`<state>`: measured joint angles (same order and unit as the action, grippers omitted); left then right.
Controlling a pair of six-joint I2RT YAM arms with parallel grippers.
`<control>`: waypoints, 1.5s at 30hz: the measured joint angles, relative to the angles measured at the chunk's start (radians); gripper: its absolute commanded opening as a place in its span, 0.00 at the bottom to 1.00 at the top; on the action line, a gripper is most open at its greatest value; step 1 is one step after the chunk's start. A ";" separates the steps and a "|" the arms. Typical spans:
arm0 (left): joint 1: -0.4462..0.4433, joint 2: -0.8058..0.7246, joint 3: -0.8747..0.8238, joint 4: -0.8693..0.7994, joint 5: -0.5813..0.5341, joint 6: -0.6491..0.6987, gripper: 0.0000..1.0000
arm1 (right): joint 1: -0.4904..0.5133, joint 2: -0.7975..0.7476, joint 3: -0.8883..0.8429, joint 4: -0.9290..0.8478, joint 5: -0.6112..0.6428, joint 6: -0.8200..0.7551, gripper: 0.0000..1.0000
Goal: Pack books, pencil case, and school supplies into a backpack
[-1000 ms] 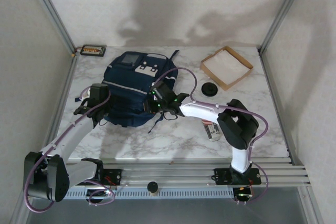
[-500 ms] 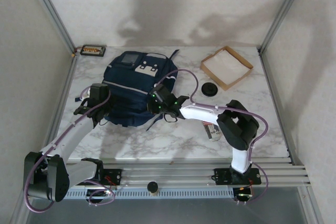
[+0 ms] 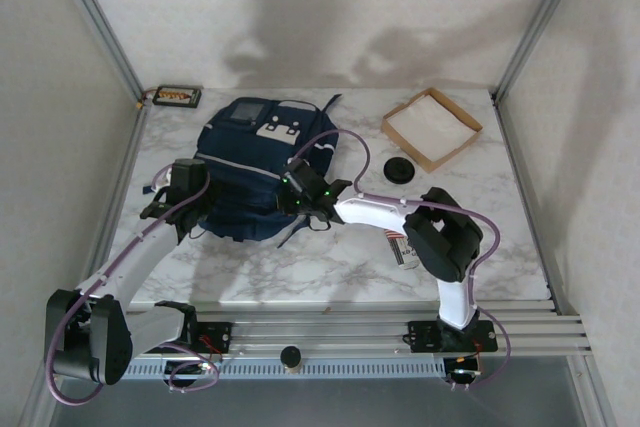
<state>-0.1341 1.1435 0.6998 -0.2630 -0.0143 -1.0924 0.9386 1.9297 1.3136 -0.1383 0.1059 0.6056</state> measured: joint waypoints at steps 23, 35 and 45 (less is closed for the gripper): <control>0.026 0.002 0.074 -0.072 -0.005 0.052 0.00 | -0.103 -0.143 -0.060 -0.019 -0.010 -0.124 0.00; 0.117 0.035 0.113 -0.101 0.040 0.133 0.00 | -0.184 -0.145 -0.116 0.141 -0.193 -0.296 0.13; 0.123 0.033 0.113 -0.103 0.085 0.172 0.30 | -0.159 -0.119 -0.161 0.207 -0.396 -0.441 0.36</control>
<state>-0.0109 1.1763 0.8124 -0.3664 0.0708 -0.9199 0.7795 1.8111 1.1522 0.0685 -0.2897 0.1646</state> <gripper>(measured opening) 0.196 0.339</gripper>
